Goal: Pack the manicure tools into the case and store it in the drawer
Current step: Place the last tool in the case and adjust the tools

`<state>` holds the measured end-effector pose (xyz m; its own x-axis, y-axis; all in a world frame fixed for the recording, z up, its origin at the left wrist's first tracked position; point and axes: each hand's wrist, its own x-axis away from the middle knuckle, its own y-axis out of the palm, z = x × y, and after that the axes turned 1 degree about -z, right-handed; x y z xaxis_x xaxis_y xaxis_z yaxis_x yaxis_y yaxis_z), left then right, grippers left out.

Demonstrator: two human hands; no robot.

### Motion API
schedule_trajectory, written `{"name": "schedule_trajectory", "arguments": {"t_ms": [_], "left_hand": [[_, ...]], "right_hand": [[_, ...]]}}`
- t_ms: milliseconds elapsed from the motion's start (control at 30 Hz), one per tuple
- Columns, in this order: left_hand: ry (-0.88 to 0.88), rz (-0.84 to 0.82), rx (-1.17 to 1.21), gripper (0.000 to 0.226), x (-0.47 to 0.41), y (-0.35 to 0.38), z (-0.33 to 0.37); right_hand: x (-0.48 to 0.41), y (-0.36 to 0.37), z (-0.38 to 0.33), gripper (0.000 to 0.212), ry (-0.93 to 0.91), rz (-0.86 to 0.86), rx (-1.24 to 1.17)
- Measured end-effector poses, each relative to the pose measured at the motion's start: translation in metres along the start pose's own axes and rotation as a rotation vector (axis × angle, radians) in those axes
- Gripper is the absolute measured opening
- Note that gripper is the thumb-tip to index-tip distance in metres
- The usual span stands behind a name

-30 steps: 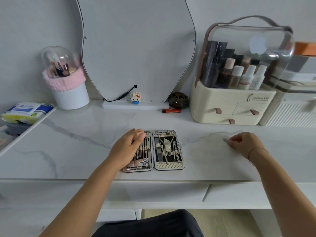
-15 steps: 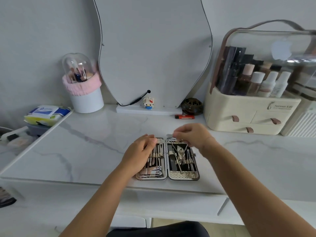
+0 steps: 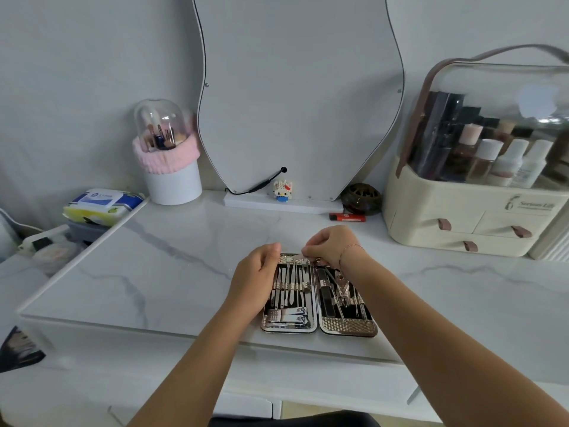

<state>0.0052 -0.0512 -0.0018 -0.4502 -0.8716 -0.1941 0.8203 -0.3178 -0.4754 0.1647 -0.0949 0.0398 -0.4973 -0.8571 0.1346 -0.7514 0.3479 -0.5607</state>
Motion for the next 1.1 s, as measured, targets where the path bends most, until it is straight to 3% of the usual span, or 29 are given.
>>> {"name": "schedule_trajectory", "arguments": {"t_ms": [200, 367, 567, 733, 900, 967, 1100], "left_hand": [[0.015, 0.000, 0.003, 0.050, -0.001, 0.001, -0.006], [0.034, -0.012, -0.007, 0.036, -0.003, 0.002, -0.009], [0.049, -0.008, -0.017, 0.036, -0.004, 0.002, -0.010], [0.048, -0.006, -0.020, 0.038, -0.004, 0.002, -0.009], [0.047, 0.010, -0.017, 0.053, -0.004, 0.002, -0.007], [0.045, 0.001, -0.018, 0.050, -0.005, 0.002, -0.008], [0.040, 0.003, -0.009, 0.053, -0.004, 0.002, -0.009]], "right_hand": [[-0.001, 0.002, 0.000, 0.005, 0.018, 0.026, 0.011], [-0.002, 0.001, -0.003, 0.008, 0.043, 0.000, 0.043], [-0.006, 0.002, -0.006, 0.010, 0.084, -0.037, 0.050], [-0.006, 0.006, -0.007, 0.013, 0.042, -0.017, 0.117], [0.003, -0.002, -0.011, 0.016, -0.050, -0.012, 0.292], [0.006, -0.008, -0.010, 0.006, -0.061, -0.042, 0.309], [0.006, -0.014, -0.004, 0.016, -0.076, -0.063, 0.294]]}}
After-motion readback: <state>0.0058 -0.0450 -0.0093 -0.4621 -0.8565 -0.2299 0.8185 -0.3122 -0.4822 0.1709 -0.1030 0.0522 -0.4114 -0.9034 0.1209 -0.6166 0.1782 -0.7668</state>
